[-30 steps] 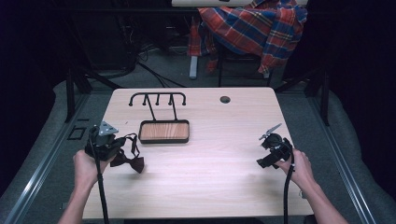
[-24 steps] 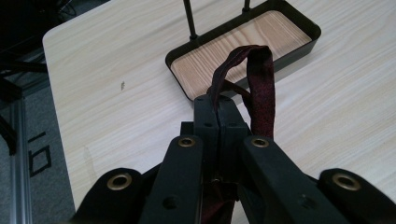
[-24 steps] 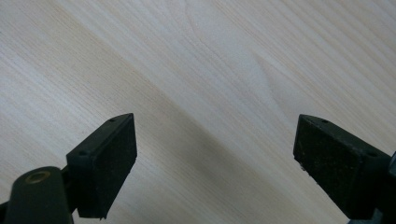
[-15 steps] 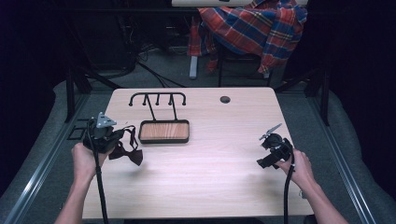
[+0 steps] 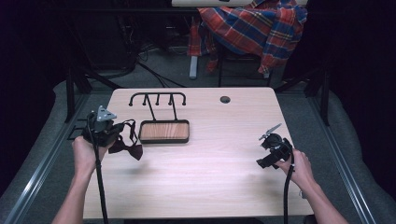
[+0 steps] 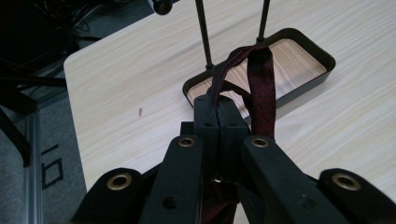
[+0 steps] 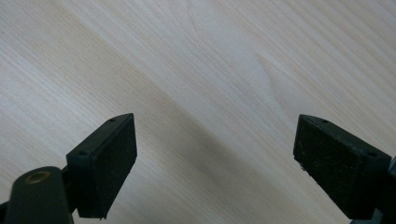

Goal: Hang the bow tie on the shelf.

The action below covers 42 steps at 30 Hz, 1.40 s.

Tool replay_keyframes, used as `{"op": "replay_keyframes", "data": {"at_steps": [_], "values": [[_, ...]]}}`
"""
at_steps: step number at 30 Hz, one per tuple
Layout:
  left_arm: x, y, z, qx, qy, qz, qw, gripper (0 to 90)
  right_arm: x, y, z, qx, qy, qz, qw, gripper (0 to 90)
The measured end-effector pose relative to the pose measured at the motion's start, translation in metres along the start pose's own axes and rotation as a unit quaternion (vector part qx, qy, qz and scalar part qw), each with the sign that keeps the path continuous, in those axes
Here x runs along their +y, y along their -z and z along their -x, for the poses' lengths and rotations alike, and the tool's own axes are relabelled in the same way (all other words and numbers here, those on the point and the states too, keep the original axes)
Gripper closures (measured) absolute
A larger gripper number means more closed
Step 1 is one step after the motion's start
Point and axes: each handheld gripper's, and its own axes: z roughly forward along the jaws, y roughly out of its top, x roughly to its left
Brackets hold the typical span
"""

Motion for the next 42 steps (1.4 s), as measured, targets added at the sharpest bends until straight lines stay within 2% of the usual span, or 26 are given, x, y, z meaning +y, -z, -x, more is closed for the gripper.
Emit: {"op": "replay_keyframes", "data": {"at_steps": [4,13,28,42], "values": [[0.005,-0.002,0.0,0.002,-0.007,-0.002,1.0,89.0,0.0,0.0,0.0,0.0,0.0,0.0,1.0,13.1],[0.014,0.001,-0.005,0.006,-0.001,0.017,0.9998,89.0,0.0,0.0,0.0,0.0,0.0,0.001,1.0,13.1],[0.035,-0.001,-0.015,0.013,-0.003,0.017,0.9998,89.0,0.0,0.001,0.0,-0.003,0.0,0.001,1.0,13.1],[0.057,-0.016,-0.021,0.017,-0.004,0.016,0.9997,88.9,-0.001,0.0,0.0,-0.005,-0.005,0.005,1.0,13.1]]}}
